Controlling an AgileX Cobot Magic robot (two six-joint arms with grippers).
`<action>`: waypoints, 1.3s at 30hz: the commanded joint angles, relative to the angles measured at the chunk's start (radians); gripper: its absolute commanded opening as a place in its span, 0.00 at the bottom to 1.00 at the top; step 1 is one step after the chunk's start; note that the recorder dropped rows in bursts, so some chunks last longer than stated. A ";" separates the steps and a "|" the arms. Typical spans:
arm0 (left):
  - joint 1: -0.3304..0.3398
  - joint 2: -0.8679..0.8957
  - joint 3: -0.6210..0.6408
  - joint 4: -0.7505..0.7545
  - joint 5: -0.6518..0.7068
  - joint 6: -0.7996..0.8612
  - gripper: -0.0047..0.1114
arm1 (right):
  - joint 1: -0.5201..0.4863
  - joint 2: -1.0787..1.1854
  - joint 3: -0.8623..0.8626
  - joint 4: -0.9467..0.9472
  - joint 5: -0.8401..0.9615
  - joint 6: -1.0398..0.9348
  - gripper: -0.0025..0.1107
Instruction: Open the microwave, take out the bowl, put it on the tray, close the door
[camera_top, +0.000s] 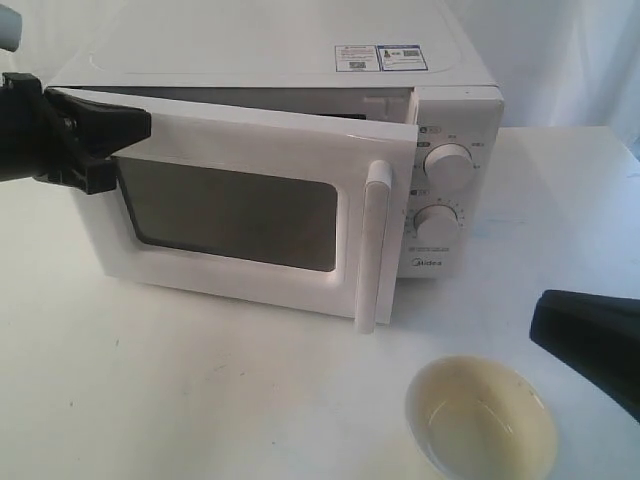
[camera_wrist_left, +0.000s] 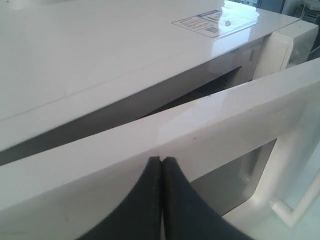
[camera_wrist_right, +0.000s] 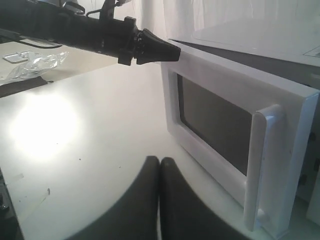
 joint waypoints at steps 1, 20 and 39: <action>-0.006 0.033 -0.018 -0.023 0.006 0.013 0.04 | -0.001 -0.002 0.005 -0.002 -0.020 -0.005 0.02; -0.006 0.094 -0.086 -0.023 0.113 -0.016 0.04 | -0.001 0.000 0.030 -0.002 -0.043 -0.006 0.02; -0.006 -0.255 0.031 0.166 0.144 -0.450 0.04 | -0.001 0.263 -0.183 0.001 -0.193 -0.002 0.02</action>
